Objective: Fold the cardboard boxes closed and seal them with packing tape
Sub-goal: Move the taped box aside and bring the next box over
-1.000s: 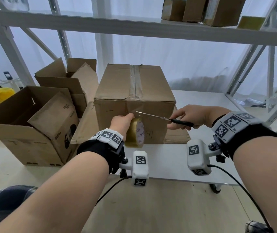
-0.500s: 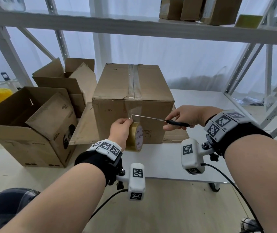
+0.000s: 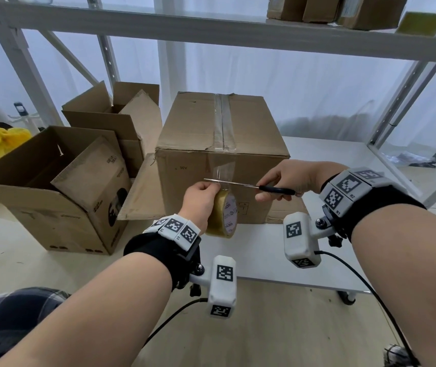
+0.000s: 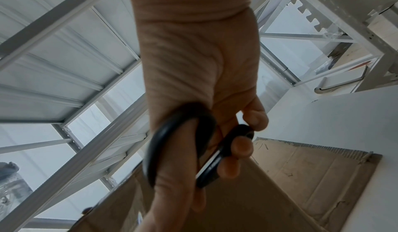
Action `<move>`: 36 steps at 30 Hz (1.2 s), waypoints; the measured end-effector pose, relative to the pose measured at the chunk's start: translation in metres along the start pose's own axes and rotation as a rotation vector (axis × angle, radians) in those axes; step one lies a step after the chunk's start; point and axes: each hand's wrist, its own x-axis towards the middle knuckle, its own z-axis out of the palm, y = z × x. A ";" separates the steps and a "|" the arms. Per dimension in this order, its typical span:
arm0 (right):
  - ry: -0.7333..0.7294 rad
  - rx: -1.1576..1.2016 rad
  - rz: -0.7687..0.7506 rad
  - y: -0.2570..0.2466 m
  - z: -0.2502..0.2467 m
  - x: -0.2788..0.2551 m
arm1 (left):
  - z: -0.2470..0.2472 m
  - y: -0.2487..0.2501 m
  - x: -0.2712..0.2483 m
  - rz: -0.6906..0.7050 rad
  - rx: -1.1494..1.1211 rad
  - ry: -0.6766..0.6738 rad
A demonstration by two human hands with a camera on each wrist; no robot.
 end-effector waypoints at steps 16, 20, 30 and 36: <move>-0.009 -0.076 0.085 0.032 0.019 -0.008 | -0.003 -0.036 -0.002 -0.012 0.202 -0.015; -0.023 -0.031 0.250 0.071 0.019 -0.031 | 0.009 -0.046 -0.008 0.042 0.431 -0.127; 0.159 -0.114 0.667 0.171 0.037 -0.078 | 0.120 -0.026 -0.030 0.386 0.728 -0.570; 0.113 -0.131 0.724 0.202 0.050 -0.084 | 0.194 -0.019 -0.016 0.723 0.946 -0.717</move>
